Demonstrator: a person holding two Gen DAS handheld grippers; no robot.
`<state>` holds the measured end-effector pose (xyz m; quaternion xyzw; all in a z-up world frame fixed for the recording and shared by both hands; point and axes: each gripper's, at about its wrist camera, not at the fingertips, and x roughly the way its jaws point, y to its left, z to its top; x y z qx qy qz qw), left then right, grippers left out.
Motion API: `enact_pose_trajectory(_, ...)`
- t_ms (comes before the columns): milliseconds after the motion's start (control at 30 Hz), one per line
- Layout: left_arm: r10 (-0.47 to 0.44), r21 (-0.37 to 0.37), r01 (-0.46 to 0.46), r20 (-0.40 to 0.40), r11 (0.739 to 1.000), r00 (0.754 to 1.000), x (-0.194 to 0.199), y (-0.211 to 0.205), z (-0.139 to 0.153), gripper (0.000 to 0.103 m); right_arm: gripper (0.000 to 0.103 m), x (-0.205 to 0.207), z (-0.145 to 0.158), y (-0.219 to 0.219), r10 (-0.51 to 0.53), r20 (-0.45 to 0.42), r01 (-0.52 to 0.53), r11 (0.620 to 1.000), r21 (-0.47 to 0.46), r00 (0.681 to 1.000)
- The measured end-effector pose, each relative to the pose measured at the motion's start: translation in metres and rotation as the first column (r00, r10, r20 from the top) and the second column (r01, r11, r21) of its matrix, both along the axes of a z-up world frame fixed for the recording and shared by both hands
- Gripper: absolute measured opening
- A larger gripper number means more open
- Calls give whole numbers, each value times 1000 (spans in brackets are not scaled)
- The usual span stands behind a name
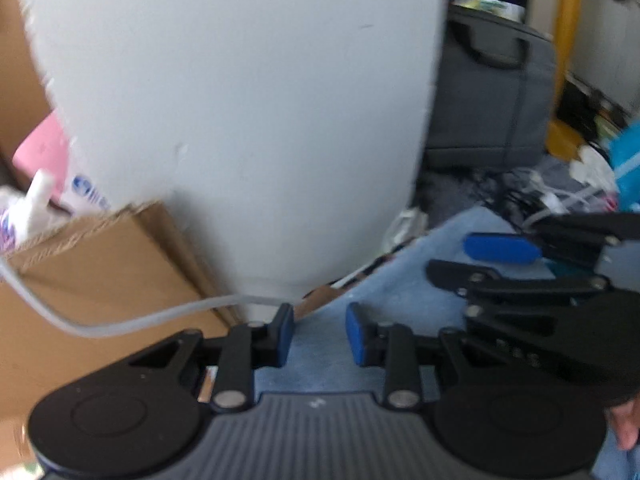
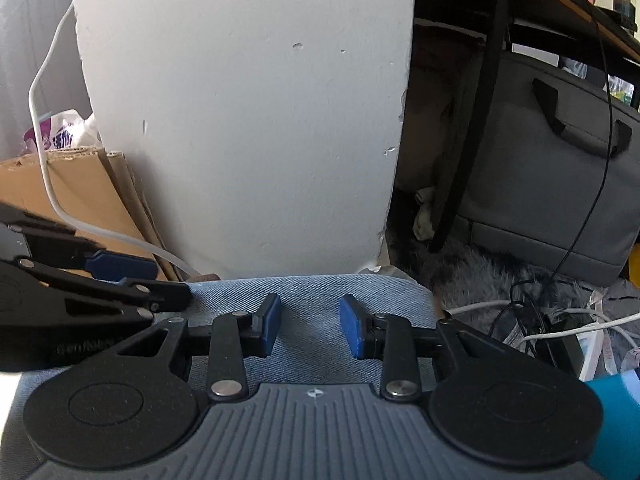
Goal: Fold clothes
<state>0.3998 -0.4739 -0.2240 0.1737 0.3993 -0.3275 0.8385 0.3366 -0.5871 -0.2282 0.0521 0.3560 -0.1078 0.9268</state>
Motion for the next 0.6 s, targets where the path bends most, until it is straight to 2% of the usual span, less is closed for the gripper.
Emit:
enact_pose_trajectory(133,-10,-32,11,6,999,1000,-12,22,14,29,39,-17,8,-2,-8,14,7,1000,27,1000)
enact_pose_trajectory(267,-45,-49,44,-12,998,999,-34,48,21,29,39,-36,4,-1,32,-10,-31,999,35,999)
enact_pose_trajectory(367,-60,-58,59,-12,997,998,-53,65,23,29,40,-47,3,-1,17,-16,-15,997,73,1000)
enact_pose_trajectory(600,-90,-71,88,-17,994,996,-78,84,28,28,40,-69,9,18,55,-11,-53,992,114,998)
